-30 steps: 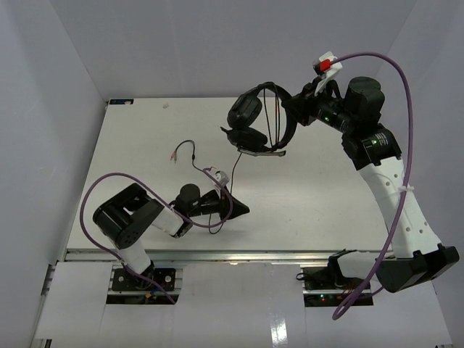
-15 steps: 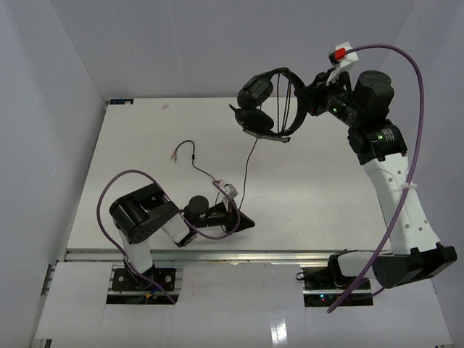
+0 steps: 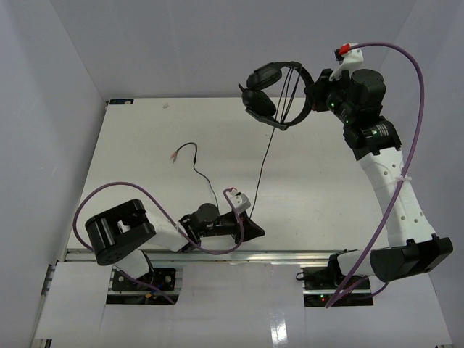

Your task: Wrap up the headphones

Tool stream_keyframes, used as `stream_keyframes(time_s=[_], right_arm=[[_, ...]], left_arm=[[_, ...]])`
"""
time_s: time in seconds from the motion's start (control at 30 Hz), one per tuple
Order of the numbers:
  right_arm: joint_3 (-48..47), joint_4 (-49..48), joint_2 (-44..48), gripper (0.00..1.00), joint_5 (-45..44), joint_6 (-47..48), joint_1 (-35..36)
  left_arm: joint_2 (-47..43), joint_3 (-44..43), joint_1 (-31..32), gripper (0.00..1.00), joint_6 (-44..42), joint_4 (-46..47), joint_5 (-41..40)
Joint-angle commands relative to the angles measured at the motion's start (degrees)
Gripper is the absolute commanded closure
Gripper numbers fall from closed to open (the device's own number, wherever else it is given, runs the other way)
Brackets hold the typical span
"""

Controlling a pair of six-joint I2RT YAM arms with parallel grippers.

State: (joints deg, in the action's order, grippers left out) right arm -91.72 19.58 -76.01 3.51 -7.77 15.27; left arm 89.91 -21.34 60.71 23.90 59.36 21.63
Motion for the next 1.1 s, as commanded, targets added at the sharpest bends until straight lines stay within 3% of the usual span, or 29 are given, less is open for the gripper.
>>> stream_keyframes(time_s=[0.0,0.17,0.43,0.8,1.07], right_arm=[[-1.8,-4.7,0.4,0.92,-6.5,-2.9,-0.5],[-0.4,-5.5,0.4,0.92,-8.9,-1.1,-0.5],[3.8,-8.6,1.8,0.92,-11.0,2.6,-0.3],[7.8,-11.3,3.9,0.92,-13.3,10.5,2.9],[12.4,-14.0,4.7,0.92,-18.2,15.6,6.8]], left_arm=[[-0.2,-2.7,2.7,1.0,-1.4,-5.1,-1.8],[-1.9,-4.8,5.5,1.0,-2.4,-9.0,-3.2],[-10.7,-11.4,10.8,1.0,-6.7,-28.7,-7.1],[-27.2,-13.9,13.4,1.0,-10.0,-47.5,-12.5],[-25.5,-21.8,15.0,1.0,-11.1,-51.2,-11.5]])
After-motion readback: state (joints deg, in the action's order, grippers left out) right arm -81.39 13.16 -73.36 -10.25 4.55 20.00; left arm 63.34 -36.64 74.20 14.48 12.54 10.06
